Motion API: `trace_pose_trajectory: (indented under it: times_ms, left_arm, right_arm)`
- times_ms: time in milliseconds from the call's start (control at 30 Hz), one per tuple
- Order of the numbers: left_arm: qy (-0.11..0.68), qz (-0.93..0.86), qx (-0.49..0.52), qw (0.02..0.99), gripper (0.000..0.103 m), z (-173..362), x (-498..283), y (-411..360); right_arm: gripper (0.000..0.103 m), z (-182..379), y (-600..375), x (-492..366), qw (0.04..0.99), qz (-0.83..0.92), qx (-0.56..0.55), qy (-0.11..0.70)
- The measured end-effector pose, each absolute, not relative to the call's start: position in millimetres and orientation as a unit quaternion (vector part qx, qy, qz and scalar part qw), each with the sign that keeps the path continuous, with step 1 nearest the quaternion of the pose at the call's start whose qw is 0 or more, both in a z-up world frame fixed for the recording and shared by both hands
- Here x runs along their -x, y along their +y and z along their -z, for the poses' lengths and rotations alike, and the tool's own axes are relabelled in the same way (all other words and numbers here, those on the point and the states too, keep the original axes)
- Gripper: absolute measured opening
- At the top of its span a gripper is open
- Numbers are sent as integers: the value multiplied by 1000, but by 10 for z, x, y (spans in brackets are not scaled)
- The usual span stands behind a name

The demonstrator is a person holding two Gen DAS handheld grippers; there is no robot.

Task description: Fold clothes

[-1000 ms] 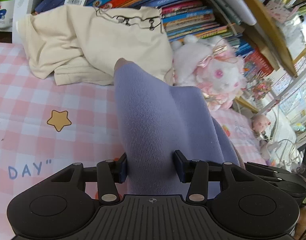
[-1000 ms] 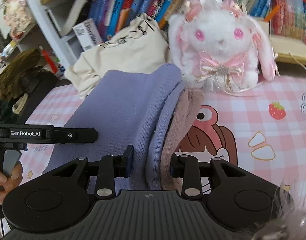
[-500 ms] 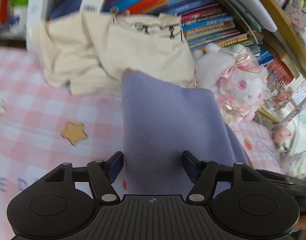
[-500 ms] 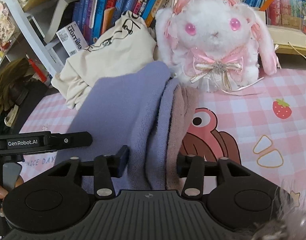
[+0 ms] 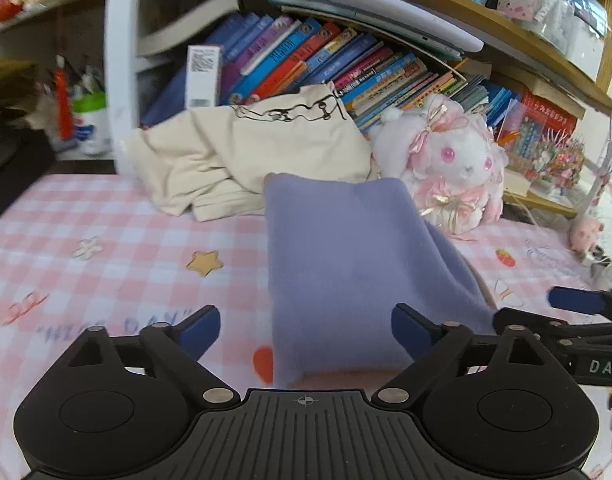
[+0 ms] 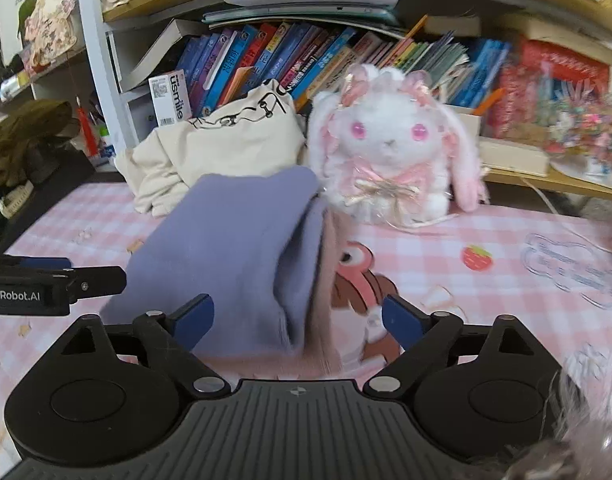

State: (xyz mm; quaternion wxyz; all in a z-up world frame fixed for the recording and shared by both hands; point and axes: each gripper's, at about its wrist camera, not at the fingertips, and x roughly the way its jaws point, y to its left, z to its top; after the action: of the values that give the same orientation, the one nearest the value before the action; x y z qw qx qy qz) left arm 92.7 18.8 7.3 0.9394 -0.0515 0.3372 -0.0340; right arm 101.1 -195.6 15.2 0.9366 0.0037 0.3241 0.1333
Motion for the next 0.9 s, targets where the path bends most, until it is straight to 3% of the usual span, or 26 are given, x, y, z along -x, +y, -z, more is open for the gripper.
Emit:
trace_pose_trajectory:
  times_ms: [367, 600, 900]
  left_arm:
    - [318, -37, 45, 946, 99, 43, -287, -105]
    - [327, -31, -2, 944, 99, 103, -121, -265]
    - [324, -29, 16, 946, 100, 69, -83, -237]
  right_arm:
    - [101, -25, -2084, -288, 947, -76, -9, 311]
    - [101, 32, -2058, -162, 945, -83, 7, 317]
    - [102, 30, -2028, -142, 944, -88, 8, 319]
